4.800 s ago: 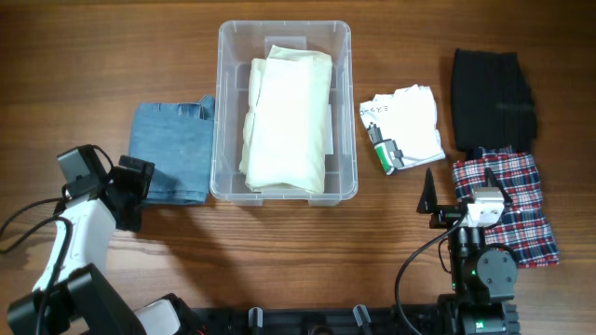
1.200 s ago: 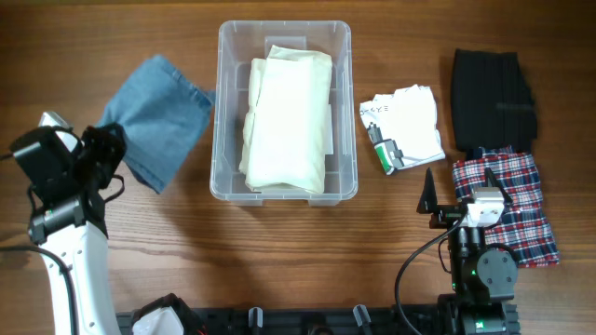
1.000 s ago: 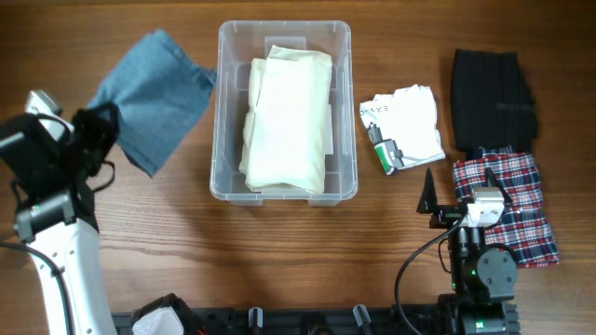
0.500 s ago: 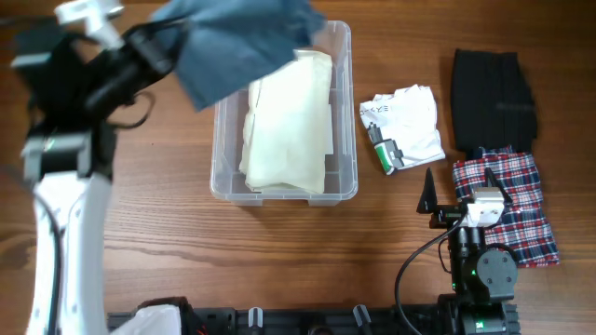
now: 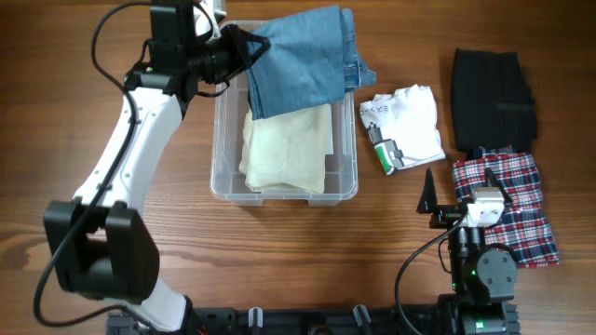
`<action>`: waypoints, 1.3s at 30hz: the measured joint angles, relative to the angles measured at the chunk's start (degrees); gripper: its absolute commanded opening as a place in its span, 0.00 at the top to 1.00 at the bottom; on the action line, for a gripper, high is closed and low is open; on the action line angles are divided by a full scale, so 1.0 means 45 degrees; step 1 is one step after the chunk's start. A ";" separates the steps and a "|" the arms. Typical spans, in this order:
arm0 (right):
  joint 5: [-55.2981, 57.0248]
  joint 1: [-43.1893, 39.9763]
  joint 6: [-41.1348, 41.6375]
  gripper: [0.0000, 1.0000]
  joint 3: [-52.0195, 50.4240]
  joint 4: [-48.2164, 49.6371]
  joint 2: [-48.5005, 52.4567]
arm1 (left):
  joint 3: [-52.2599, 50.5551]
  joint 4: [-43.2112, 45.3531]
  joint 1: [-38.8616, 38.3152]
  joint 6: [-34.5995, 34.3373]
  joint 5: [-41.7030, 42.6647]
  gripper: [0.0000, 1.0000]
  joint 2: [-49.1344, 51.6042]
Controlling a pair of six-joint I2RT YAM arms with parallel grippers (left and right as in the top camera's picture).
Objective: Pack container
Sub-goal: 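Lift the blue denim and carry it over the container, then lower the denim onto the cream cloth and release it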
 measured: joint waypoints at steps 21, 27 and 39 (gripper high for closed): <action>0.0000 0.0000 0.0000 0.00 0.0000 0.0000 0.0000 | 0.0049 -0.0962 0.0272 0.1783 -0.1957 0.96 0.0219; 0.0000 0.0000 0.0000 0.00 0.0000 -0.0005 0.0000 | 0.0053 -0.0874 0.0267 0.2424 -0.2283 0.96 0.0228; 0.0000 0.0000 0.0000 0.00 0.0000 0.0000 0.0000 | 0.0165 -0.0165 0.0287 0.2924 -0.2671 0.96 0.1928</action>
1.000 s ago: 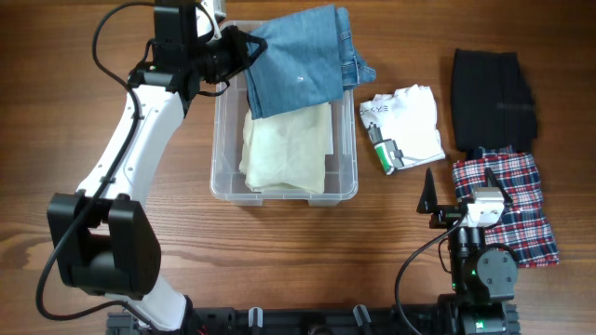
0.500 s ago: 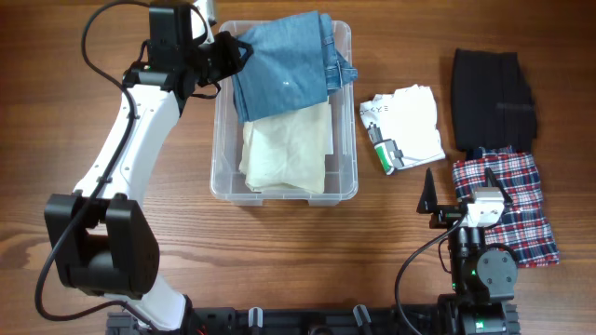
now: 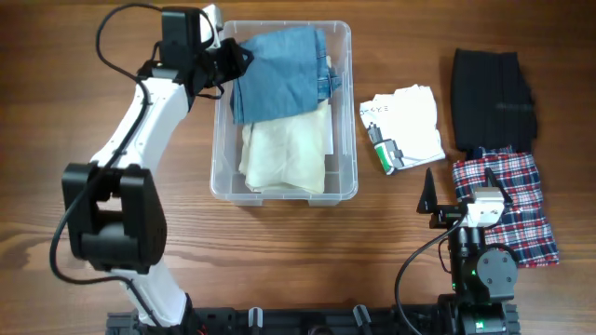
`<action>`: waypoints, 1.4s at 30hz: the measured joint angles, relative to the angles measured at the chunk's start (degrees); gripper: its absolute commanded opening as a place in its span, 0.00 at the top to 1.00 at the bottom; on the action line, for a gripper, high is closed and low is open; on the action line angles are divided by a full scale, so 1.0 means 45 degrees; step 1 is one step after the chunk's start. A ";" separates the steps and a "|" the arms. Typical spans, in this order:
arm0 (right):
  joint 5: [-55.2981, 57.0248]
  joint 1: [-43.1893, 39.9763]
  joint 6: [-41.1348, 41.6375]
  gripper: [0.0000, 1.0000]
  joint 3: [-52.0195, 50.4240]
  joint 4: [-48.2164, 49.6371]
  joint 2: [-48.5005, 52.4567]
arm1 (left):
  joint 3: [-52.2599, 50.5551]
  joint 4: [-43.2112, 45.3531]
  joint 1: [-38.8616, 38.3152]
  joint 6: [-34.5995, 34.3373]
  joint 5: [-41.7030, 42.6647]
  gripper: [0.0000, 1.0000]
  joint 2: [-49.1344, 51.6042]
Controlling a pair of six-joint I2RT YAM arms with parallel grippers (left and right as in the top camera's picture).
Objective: Pack container
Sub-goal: 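Lower the denim onto the cream cloth and release it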
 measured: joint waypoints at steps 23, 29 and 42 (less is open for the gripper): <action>0.0000 0.0000 0.0000 0.00 0.0000 0.0000 0.0000 | 0.0102 0.1263 -0.0092 0.0821 -0.0636 0.24 0.0068; 0.0000 0.0000 0.0000 0.00 0.0000 0.0000 0.0000 | 0.0996 0.1005 -0.0097 0.0826 -0.1273 0.24 0.0068; 0.0000 0.0000 0.0000 0.00 0.0000 -0.0005 0.0000 | 0.2531 0.0296 -0.0631 0.0957 -0.2220 0.96 -0.0189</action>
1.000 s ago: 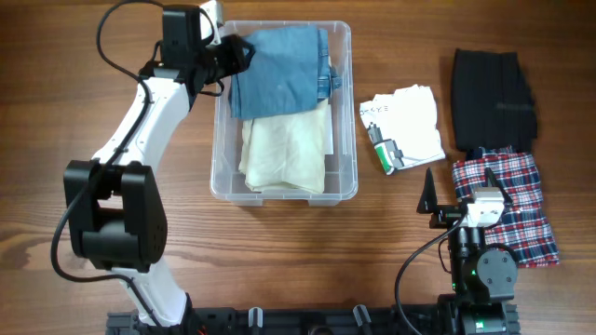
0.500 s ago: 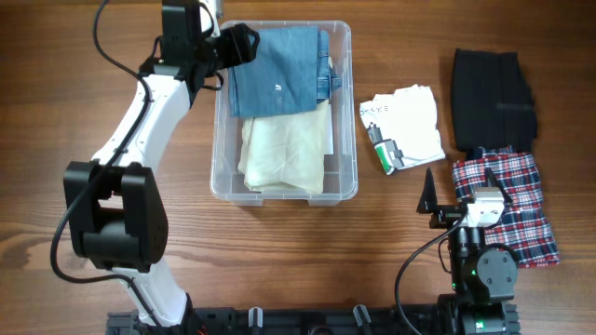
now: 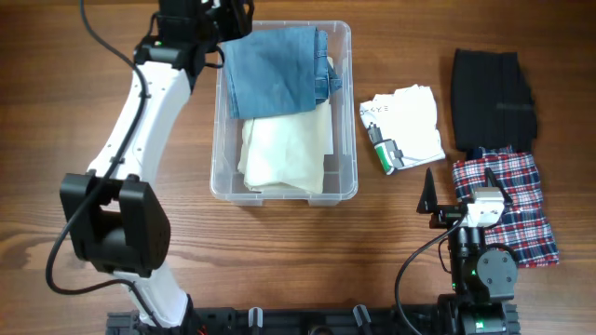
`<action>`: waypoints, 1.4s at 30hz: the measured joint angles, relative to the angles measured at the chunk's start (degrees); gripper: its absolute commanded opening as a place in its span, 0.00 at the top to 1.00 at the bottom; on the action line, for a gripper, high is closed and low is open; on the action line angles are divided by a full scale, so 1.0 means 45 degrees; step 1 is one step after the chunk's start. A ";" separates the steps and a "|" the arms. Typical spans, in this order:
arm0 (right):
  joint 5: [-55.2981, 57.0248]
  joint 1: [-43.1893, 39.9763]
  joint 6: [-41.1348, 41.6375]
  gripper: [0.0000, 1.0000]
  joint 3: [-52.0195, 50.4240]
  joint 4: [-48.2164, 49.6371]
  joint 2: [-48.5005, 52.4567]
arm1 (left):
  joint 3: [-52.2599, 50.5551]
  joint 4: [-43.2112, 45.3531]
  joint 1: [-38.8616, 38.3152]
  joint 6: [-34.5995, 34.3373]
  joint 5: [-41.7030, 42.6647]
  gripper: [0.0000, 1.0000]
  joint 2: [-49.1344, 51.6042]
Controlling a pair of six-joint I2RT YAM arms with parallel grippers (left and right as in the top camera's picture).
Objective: Pack container
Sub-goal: 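Lower the denim onto the cream cloth and release it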
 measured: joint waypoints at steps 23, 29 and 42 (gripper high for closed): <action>0.0000 0.0000 0.0000 0.00 0.0000 0.0000 0.0000 | 0.0058 -0.1112 -0.2404 -0.0525 -0.4716 0.96 0.0374; 0.0000 0.0000 0.0000 0.00 0.0000 0.0000 0.0000 | 0.0083 -0.1107 -0.2429 -0.0670 -0.4765 0.96 0.1885; 0.0000 0.0000 0.0000 0.00 0.0000 0.0000 0.0000 | 0.0471 -0.0534 -0.2409 -0.0656 -0.4352 0.96 0.3512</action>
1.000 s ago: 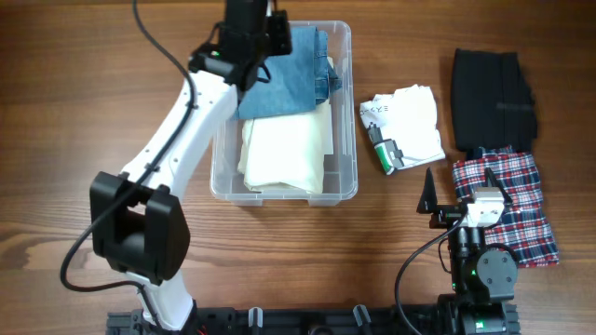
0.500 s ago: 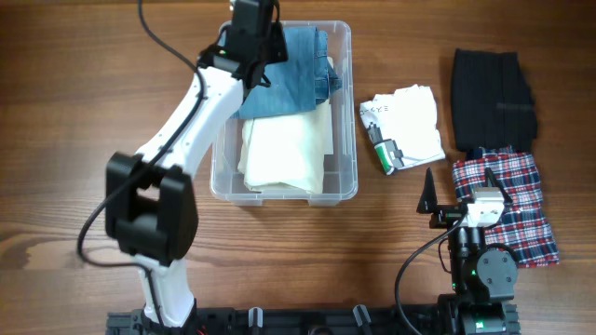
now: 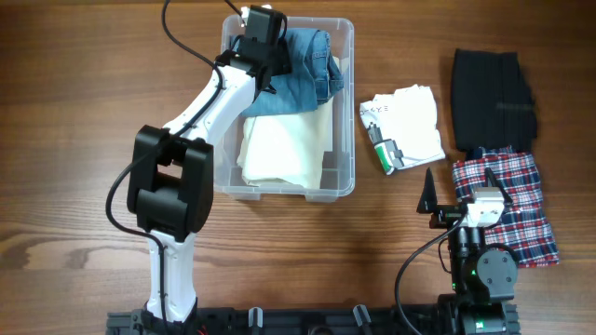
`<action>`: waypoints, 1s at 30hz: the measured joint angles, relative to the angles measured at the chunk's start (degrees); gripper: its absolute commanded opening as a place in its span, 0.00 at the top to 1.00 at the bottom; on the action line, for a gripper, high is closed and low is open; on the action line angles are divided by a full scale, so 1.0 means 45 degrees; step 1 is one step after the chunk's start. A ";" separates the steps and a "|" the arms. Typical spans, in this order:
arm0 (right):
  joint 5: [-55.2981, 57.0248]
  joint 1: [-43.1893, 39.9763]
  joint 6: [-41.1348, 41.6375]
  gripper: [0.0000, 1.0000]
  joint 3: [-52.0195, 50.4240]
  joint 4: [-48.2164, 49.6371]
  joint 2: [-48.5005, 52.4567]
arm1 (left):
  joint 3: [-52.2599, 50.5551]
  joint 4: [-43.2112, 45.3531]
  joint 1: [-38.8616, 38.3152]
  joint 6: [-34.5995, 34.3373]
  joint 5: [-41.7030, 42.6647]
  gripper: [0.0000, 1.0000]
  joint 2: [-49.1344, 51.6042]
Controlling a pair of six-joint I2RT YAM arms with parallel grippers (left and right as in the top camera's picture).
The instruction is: Pack container
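The clear plastic container (image 3: 346, 112) stands at the table's middle. A cream garment (image 3: 284, 154) lies folded in its near part, and a blue denim garment (image 3: 307, 79) lies over its far part. My left gripper (image 3: 268, 58) is low over the denim's left side. Its fingers are hidden under the wrist, so whether it grips the cloth cannot be told. My right gripper (image 3: 464, 195) rests near the front right edge with its fingers spread and nothing between them.
A folded white shirt (image 3: 410, 121) with a tag lies right of the container. A black garment (image 3: 494, 93) lies at the far right. A red plaid cloth (image 3: 517, 209) lies nearer, partly under the right arm.
My left gripper has moved from the container's far left corner to a spot over the denim inside it. The denim is bunched more to the right. The right arm has not moved.
My left gripper first held the denim spread above the container's far end. Then the denim was lower, inside the container on the cream garment. Then the gripper was at the far left corner with the denim lying flat, and now it is over the denim.
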 measured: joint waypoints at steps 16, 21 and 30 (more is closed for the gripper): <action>0.0000 0.0000 0.0000 0.00 0.0000 0.0005 0.0000 | -0.0058 0.0160 -0.0908 0.0000 0.0568 0.96 -0.2322; 0.0000 0.0000 0.0000 0.00 0.0000 0.0005 0.0000 | -0.0053 0.0738 -0.1370 -0.0005 0.0612 0.96 -0.2336; 0.0000 0.0000 0.0000 0.00 0.0000 0.0005 0.0000 | -0.0053 0.1719 -0.1423 -0.0340 0.0612 0.96 -0.0971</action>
